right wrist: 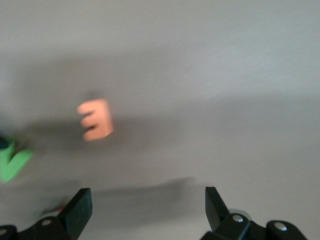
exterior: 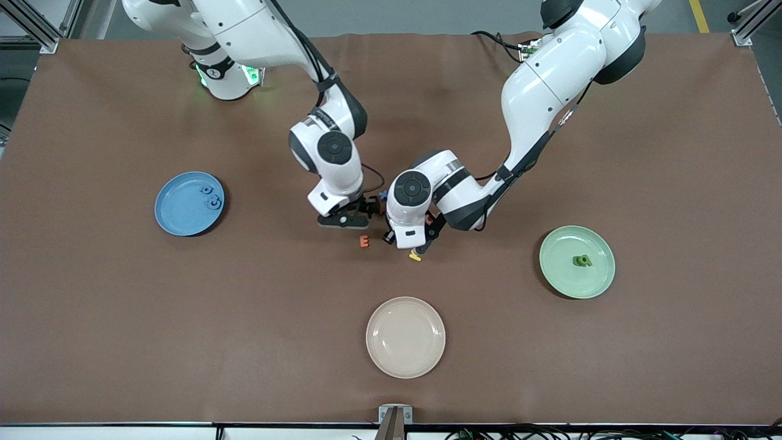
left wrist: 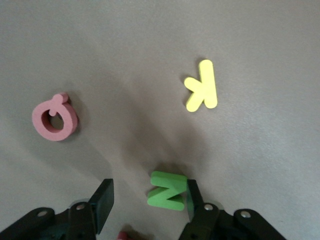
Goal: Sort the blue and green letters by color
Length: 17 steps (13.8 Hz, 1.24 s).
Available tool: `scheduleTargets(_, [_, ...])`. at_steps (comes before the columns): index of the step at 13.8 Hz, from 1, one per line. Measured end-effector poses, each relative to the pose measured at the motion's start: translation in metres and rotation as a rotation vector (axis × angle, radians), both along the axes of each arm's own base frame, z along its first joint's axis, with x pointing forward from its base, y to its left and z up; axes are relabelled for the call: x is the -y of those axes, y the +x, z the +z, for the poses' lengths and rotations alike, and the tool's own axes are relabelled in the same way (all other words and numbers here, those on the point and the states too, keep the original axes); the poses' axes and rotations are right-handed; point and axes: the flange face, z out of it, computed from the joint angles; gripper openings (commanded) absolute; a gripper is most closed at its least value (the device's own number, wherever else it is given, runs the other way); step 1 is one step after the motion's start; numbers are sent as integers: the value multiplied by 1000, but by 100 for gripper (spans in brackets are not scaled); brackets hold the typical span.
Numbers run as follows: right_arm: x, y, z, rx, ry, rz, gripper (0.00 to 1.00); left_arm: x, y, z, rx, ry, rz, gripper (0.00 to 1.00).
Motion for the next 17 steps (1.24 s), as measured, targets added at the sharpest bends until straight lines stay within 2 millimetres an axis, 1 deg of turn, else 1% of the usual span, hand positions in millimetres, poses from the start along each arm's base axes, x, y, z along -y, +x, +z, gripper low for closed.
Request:
scheduleTargets(2, [36,20,20,-36,-22,-26,100,2,1,2,12,-16,-3,66])
scheduleTargets(3, [55,31,34,-49,-27,-35,100,2,1,2,14,-19,-5,66])
scheduleTargets(4, [74,40,49,-62,-30,-45,100,2,1,1,13,-19,-6,62])
scheduleTargets(5, [91,47,64,-73,-32,-57,100,2,1,0,12,-19,-7,61])
scheduleTargets(7, [112,52,95,-91,-35,-84,100,4,-1,-4,10,-23,-8,59])
scheduleTargets(8, [120,53,112,-103,-38,-95,100,4,-1,-7,9,-26,-8,51])
scheduleTargets(10, [126,57,144,-109,-36,-108,100,5,-1,-10,12,-36,-6,26])
scheduleTargets(12, [126,58,166,-100,-28,-109,100,5,0,-9,16,-42,-5,2])
scheduleTargets(13, [126,58,171,-97,-26,-108,100,5,0,-9,16,-42,-4,0])
scheduleTargets(15, [125,58,170,-98,-27,-107,100,3,3,-9,19,-43,0,0])
scheduleTargets(17, [124,57,167,-103,-29,-105,100,-3,12,1,25,-37,12,0])
